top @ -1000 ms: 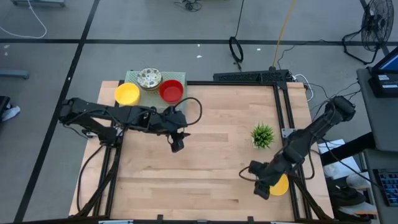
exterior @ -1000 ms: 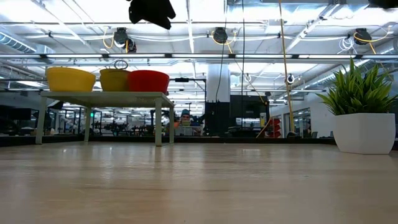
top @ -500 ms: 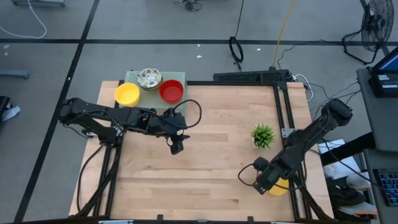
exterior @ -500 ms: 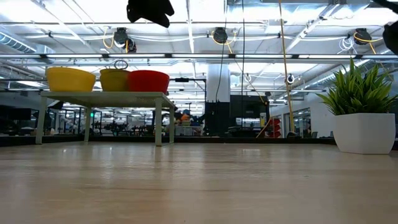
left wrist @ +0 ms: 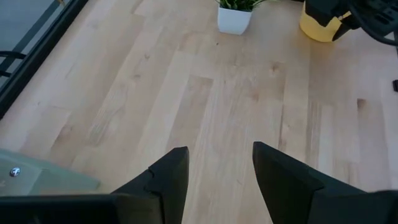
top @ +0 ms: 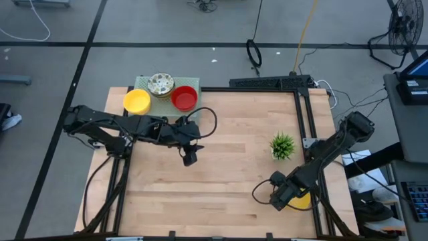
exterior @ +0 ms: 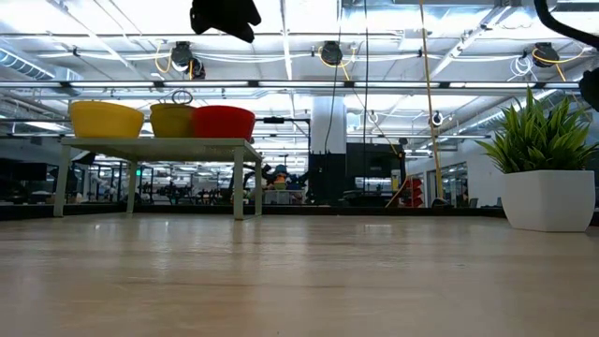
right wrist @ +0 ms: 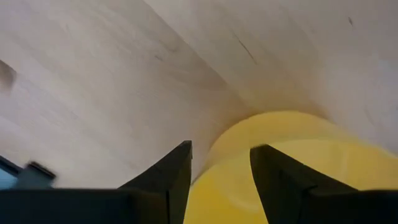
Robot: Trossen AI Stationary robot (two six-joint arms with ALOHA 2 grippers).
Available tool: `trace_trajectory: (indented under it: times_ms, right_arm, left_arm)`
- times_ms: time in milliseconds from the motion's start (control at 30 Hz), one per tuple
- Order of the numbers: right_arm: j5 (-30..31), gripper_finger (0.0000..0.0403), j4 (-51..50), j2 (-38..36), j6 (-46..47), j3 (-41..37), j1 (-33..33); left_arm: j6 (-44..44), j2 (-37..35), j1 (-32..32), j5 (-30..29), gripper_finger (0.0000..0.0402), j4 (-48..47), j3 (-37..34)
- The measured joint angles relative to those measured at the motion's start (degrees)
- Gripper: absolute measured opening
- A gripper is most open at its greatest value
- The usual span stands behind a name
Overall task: Pick & Place Mini bowls
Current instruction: Stack the yellow bowl on the yellow bowl on the shelf
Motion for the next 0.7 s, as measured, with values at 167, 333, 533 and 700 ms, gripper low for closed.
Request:
trace_trajectory:
  times_ms: [167,333,533,700]
  right_arm:
    - [-0.02,0.0131,0.41,1.17,-4.34,-0.02,0.0]
    - [0.03,0.0081,3.02,1.2,-6.35,-0.02,0.0]
    - [1.51,0.0011,9.23,1.11,-12.64,-0.02,-0.46]
    - [8.57,0.002,18.45,1.09,-25.74,0.0,-2.09]
  left_arm:
    - [-0.03,0.0,0.0,0.0,0.0182,-0.01,0.0]
    - [-0.04,0.0,0.0,0.0,0.0182,0.01,0.0]
    - [0.29,0.0,0.0,0.0,0.0182,0.03,0.0]
    - [4.56,0.01,0.0,0.0,0.0182,0.08,0.0]
